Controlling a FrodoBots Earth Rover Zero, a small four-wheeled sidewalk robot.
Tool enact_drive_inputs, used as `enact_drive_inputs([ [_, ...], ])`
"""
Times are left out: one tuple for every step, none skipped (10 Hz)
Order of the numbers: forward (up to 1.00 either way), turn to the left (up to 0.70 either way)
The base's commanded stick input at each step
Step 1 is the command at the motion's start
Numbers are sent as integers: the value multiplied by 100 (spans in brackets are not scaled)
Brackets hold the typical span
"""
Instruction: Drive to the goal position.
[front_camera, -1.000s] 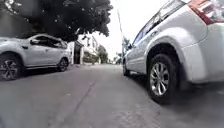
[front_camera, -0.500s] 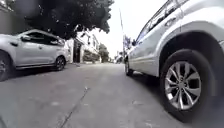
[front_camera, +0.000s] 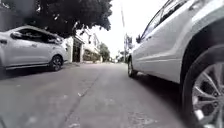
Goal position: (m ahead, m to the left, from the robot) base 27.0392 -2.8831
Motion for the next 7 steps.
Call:
enact_drive_inputs([
  [100,0],
  [100,0],
  [100,0],
  [100,0],
  [100,0],
  [100,0],
  [100,0],
])
